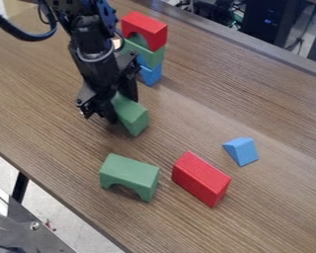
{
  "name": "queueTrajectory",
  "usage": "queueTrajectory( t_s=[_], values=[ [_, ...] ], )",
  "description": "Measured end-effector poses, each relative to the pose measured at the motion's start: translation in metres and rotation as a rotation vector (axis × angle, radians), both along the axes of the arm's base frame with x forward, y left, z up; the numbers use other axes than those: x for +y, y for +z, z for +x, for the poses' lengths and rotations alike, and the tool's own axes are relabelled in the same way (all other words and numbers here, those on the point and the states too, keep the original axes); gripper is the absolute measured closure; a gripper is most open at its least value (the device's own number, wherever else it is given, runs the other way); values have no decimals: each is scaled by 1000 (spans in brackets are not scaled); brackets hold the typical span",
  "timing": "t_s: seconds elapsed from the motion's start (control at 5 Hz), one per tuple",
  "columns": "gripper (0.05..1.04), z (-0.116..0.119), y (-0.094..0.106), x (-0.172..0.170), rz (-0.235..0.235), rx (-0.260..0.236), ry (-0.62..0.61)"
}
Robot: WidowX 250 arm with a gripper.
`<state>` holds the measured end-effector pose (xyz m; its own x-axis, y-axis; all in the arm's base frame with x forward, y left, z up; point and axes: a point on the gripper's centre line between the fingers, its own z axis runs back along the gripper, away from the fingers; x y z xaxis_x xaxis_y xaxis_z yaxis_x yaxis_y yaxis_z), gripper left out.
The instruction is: Move the green rectangular block in the center of the table
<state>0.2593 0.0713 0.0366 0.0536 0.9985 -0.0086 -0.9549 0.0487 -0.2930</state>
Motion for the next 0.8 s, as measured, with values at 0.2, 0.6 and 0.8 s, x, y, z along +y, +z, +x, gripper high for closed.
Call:
queueTrajectory(
  t_s=[0.2,0.6,0.8],
  values=[
    [436,2,0,2,1,-14,37],
    [79,-2,0,0,-3,10,8],
    [84,-2,15,-1,-11,-24,-8]
  ],
)
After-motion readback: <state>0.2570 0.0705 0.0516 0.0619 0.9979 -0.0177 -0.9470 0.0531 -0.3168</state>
